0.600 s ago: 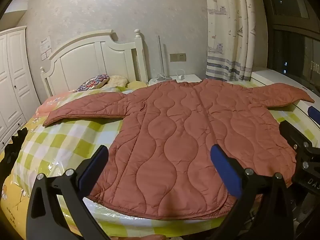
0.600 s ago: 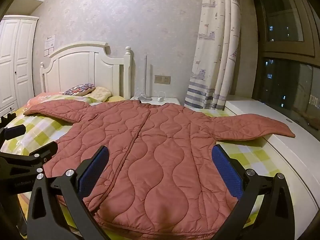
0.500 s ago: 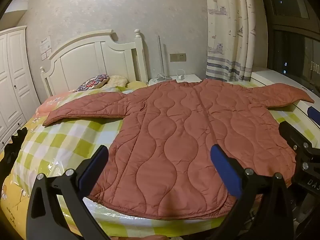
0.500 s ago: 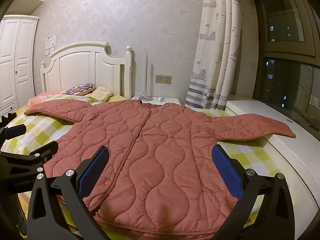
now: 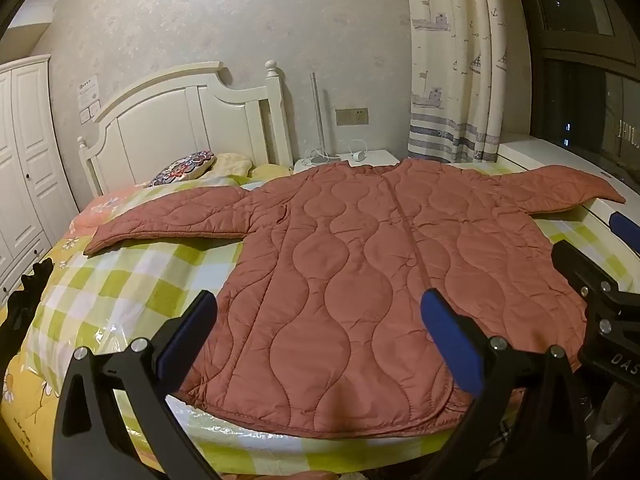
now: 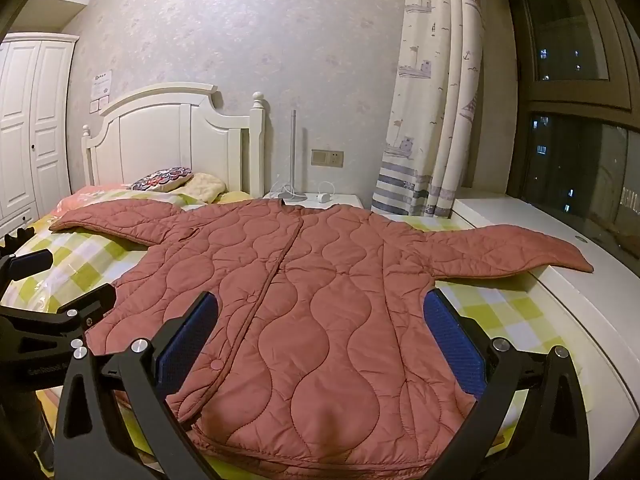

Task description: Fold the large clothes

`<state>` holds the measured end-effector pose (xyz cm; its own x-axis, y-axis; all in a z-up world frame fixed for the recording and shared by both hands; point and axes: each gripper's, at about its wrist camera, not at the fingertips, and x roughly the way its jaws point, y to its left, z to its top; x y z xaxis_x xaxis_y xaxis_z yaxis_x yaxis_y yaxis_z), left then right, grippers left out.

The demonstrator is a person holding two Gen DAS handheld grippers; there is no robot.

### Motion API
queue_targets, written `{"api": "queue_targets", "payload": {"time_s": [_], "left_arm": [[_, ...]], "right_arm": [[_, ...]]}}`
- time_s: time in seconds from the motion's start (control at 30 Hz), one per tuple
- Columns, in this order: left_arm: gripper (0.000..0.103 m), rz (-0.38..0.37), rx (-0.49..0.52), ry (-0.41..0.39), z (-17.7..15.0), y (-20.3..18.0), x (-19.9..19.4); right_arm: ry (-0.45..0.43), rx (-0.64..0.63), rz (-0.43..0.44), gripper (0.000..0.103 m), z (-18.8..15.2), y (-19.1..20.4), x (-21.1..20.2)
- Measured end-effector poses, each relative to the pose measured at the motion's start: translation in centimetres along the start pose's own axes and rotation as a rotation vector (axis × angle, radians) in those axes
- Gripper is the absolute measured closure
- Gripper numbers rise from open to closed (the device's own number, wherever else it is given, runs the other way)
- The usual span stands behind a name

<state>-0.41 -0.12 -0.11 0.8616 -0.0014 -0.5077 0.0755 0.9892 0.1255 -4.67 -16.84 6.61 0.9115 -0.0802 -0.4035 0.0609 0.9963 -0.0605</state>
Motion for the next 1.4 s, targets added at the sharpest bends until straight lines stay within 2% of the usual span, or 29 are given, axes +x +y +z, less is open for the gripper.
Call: {"api": "queue_targets", "payload": {"time_s": [0.37,1.4], "left_arm": [[0.002,-0.022,0.004,0.023,0.1,-0.2,0.0],[0.002,-0.020,-0.008,0.031,-0.4,0.6,0.4]], "right_arm": [[0.004,0.003,0.002,0.005,-0.2,0.3,0.0],[0.019,0.015,0.016,0.005,-1.2,0.4,0.8]]}}
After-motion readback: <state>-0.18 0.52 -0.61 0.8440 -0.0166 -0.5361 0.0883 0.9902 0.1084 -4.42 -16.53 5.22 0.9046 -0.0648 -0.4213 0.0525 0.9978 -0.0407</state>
